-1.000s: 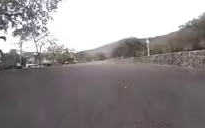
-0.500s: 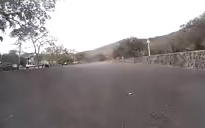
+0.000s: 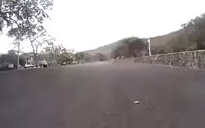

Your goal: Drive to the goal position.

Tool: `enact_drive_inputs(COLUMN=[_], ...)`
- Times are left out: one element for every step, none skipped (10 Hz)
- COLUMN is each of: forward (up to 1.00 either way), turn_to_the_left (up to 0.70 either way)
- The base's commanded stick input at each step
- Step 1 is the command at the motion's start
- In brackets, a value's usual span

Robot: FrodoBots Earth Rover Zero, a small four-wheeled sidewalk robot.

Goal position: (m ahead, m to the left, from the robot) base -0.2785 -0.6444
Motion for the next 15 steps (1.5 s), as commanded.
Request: enact_drive_inputs(forward=[0.7, 0.7, 0.7, 0.7, 0.7, 0.7, 0.7, 0.7, 0.7, 0.7, 0.7, 0.7, 0.7, 0.7, 0.7], turn_to_the_left=[0.0, 0.0, 0.0, 0.0, 0.0, 0.0, 0.0, 0.0, 0.0, 0.0, 0.0, 0.0, 0.0, 0.0, 0.0])
